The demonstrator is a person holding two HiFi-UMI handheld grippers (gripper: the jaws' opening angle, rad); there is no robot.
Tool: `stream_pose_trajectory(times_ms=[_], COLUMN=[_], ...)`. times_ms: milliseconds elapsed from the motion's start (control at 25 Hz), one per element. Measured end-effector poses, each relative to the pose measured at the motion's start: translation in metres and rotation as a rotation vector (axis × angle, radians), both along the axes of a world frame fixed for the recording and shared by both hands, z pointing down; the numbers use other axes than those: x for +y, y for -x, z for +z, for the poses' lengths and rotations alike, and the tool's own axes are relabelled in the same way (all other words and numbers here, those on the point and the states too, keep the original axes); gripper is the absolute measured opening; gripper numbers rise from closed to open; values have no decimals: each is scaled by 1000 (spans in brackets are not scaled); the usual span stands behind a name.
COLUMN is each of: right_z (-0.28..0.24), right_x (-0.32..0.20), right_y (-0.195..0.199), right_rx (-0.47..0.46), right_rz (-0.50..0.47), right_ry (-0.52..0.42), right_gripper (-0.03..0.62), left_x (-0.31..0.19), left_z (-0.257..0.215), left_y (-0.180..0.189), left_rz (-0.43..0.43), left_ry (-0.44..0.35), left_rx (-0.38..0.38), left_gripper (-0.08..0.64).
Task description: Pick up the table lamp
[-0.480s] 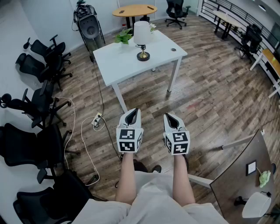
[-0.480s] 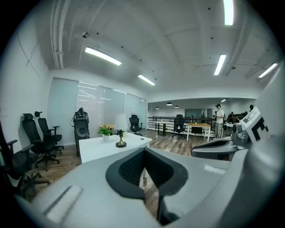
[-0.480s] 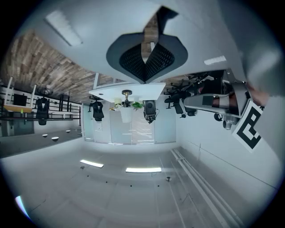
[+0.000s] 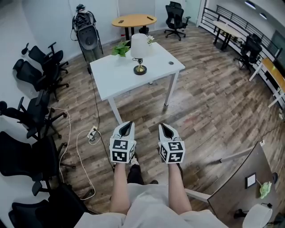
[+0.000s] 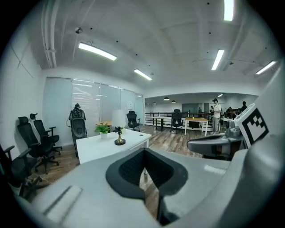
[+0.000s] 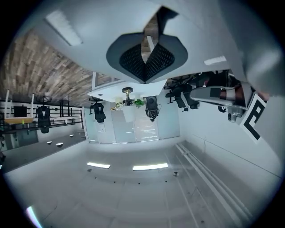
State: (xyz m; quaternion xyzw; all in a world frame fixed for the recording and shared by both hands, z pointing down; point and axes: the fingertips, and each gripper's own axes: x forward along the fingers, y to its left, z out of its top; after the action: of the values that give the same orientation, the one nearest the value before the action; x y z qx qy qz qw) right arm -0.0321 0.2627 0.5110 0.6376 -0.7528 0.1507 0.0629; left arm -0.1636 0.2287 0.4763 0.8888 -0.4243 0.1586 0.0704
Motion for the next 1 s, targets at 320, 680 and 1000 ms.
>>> stream_pose_trajectory(times_ms=[320,680,1000], right_z=[-12,-10,-8], right_x=[-67,-140,-210], right_y=[-15,-50,-27], right_rx=[10,35,71], right_rz=[-13,16,11], right_ry=[-10,36,61], right_gripper=[25,26,26], left_x=[-80,-164,-241], left_z=[-13,-7,-6], left_y=[-11,-51,-25], left_rz=[19,99,88], left_ry=[-11,25,43], left_rx=[54,93,121], left_gripper=[0,0,0])
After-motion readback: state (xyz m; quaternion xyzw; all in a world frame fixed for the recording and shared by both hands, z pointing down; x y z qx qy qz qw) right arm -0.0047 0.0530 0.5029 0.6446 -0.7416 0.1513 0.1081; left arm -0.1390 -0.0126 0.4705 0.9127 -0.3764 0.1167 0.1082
